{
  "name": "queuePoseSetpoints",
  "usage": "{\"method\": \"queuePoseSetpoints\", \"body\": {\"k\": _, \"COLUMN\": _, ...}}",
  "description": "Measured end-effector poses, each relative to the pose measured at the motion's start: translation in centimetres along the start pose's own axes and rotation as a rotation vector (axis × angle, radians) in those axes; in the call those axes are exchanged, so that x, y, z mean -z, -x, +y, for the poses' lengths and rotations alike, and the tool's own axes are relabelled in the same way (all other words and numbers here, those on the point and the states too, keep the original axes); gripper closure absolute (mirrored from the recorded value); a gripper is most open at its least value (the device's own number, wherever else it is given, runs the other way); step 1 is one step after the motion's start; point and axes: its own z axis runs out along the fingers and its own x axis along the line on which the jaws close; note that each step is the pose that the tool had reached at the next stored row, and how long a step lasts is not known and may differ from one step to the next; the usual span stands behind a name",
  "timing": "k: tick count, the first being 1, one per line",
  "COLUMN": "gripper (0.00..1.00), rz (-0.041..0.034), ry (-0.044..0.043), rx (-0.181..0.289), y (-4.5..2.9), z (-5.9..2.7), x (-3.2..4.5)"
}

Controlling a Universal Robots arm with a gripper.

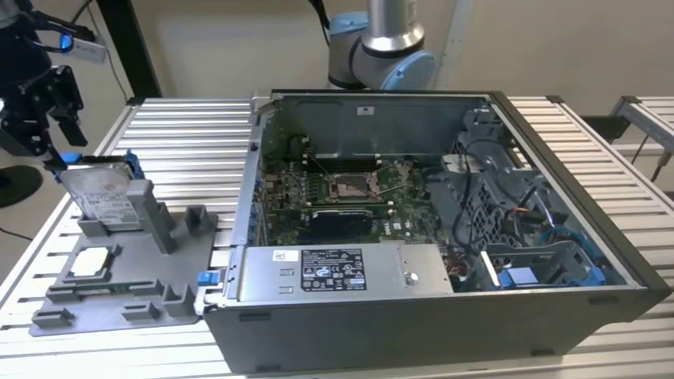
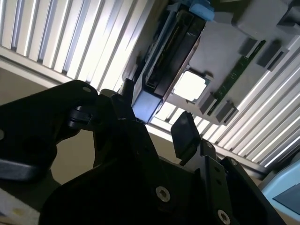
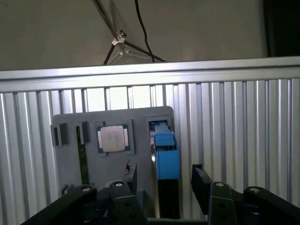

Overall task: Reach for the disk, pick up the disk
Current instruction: 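Pick up the disk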

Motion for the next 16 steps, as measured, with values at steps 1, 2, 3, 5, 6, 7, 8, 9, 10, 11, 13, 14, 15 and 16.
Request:
{"method": "queuePoseSetpoints", "body": {"k": 1, "gripper": 0.0, "rz": 0.0, "ry": 0.0, "rx": 0.001, "y": 0.0, "z": 0.0, "x": -0.19}}
{"method": "queuePoseSetpoints", "body": {"k": 2, "gripper": 0.0, "rz": 0.0, "ry": 0.0, "rx": 0.002, "y": -0.01, "z": 0.0, "x": -0.37}}
{"method": "queuePoseSetpoints", "body": {"k": 3, "gripper": 0.0, "rz": 0.0, "ry": 0.0, "rx": 0.003, "y": -0.01, "z": -0.01, "x": -0.55}}
{"method": "queuePoseSetpoints", "body": {"k": 5, "gripper": 0.0, "rz": 0.0, "ry": 0.0, "rx": 0.006, "y": -0.02, "z": -0.01, "x": -0.91}}
{"method": "queuePoseSetpoints", "body": {"k": 6, "gripper": 0.0, "rz": 0.0, "ry": 0.0, "rx": 0.008, "y": -0.02, "z": -0.01, "x": -1.1}}
{"method": "queuePoseSetpoints", "body": {"k": 7, "gripper": 0.0, "rz": 0.0, "ry": 0.0, "rx": 0.009, "y": -0.02, "z": -0.01, "x": -1.28}}
{"method": "queuePoseSetpoints", "body": {"k": 8, "gripper": 0.0, "rz": 0.0001, "ry": 0.0001, "rx": 0.012, "y": -0.03, "z": -0.01, "x": -1.46}}
{"method": "queuePoseSetpoints", "body": {"k": 9, "gripper": 0.0, "rz": 0.0001, "ry": 0.0002, "rx": 0.014, "y": -0.03, "z": -0.01, "x": -1.64}}
{"method": "queuePoseSetpoints", "body": {"k": 10, "gripper": 0.0, "rz": 0.0001, "ry": 0.0002, "rx": 0.017, "y": -0.03, "z": -0.01, "x": -1.83}}
{"method": "queuePoseSetpoints", "body": {"k": 11, "gripper": 0.0, "rz": 0.0001, "ry": 0.0003, "rx": 0.019, "y": -0.04, "z": -0.01, "x": -2.01}}
{"method": "queuePoseSetpoints", "body": {"k": 13, "gripper": 0.0, "rz": -0.0001, "ry": -0.0002, "rx": 0.025, "y": -0.04, "z": -0.01, "x": -2.38}}
{"method": "queuePoseSetpoints", "body": {"k": 14, "gripper": 0.0, "rz": -0.0001, "ry": -0.0005, "rx": 0.027, "y": -0.04, "z": -0.01, "x": -2.56}}
{"method": "queuePoseSetpoints", "body": {"k": 15, "gripper": 0.0, "rz": -0.0002, "ry": -0.0008, "rx": 0.029, "y": -0.05, "z": -0.01, "x": -2.75}}
{"method": "queuePoseSetpoints", "body": {"k": 16, "gripper": 0.0, "rz": -0.0002, "ry": -0.0008, "rx": 0.03, "y": -0.05, "z": 0.0, "x": -2.93}}
